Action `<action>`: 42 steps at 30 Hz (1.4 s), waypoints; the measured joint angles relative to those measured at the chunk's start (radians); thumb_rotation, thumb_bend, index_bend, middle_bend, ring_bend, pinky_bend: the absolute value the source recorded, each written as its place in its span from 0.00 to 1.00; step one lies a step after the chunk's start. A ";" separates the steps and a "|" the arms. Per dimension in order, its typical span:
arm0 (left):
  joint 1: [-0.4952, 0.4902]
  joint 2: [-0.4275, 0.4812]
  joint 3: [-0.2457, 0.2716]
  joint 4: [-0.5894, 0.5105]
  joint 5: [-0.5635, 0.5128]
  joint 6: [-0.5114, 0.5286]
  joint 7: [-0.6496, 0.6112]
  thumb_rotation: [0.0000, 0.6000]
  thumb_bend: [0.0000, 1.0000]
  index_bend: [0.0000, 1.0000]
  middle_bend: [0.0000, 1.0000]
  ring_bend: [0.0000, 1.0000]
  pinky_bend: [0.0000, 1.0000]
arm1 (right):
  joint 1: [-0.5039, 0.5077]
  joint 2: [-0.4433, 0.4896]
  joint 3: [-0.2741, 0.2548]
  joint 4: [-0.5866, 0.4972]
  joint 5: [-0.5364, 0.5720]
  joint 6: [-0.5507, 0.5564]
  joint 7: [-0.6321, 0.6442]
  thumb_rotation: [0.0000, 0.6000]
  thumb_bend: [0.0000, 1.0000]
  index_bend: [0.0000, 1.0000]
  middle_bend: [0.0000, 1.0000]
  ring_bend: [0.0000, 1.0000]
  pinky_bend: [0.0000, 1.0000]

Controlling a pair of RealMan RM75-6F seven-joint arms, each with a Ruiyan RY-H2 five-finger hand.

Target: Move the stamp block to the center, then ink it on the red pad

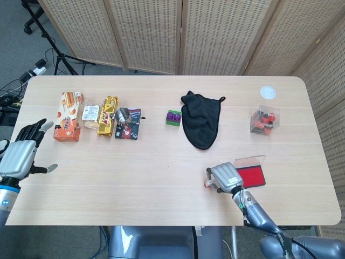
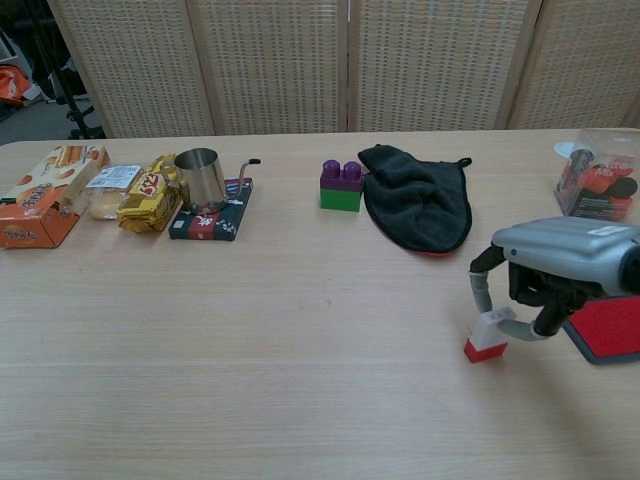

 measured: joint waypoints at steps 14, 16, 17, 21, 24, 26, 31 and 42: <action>0.003 0.005 0.000 -0.003 0.004 0.003 -0.005 1.00 0.12 0.00 0.00 0.00 0.00 | 0.002 0.020 -0.013 -0.033 -0.010 0.008 0.001 1.00 0.37 0.39 0.95 0.90 1.00; 0.004 0.006 0.000 -0.003 0.005 0.005 -0.007 1.00 0.12 0.00 0.00 0.00 0.00 | 0.001 0.023 -0.013 -0.038 -0.011 0.010 0.002 1.00 0.39 0.39 0.95 0.90 1.00; 0.005 0.006 0.000 -0.004 0.006 0.006 -0.007 1.00 0.12 0.00 0.00 0.00 0.00 | 0.001 0.027 -0.013 -0.045 -0.014 0.013 0.003 1.00 0.39 0.39 0.95 0.90 1.00; 0.007 0.008 0.000 -0.005 0.011 0.008 -0.014 1.00 0.12 0.00 0.00 0.00 0.00 | -0.005 0.056 -0.011 -0.085 -0.037 0.035 0.007 1.00 0.39 0.39 0.94 0.90 1.00; 0.009 0.012 0.000 -0.007 0.018 0.009 -0.023 1.00 0.12 0.00 0.00 0.00 0.00 | -0.016 0.100 -0.008 -0.138 -0.074 0.067 0.017 1.00 0.39 0.39 0.90 0.90 1.00; 0.012 0.015 0.001 -0.009 0.026 0.012 -0.032 1.00 0.12 0.00 0.00 0.00 0.00 | -0.030 0.141 -0.005 -0.175 -0.112 0.098 0.035 1.00 0.38 0.39 0.85 0.86 1.00; 0.029 0.026 0.006 -0.010 0.053 0.031 -0.054 1.00 0.13 0.00 0.00 0.00 0.00 | -0.077 0.232 0.011 -0.218 -0.237 0.203 0.123 1.00 0.10 0.27 0.41 0.34 0.71; 0.100 0.006 0.061 0.010 0.193 0.120 -0.077 1.00 0.12 0.00 0.00 0.00 0.00 | -0.273 0.350 0.036 -0.123 -0.413 0.530 0.404 1.00 0.00 0.00 0.00 0.00 0.00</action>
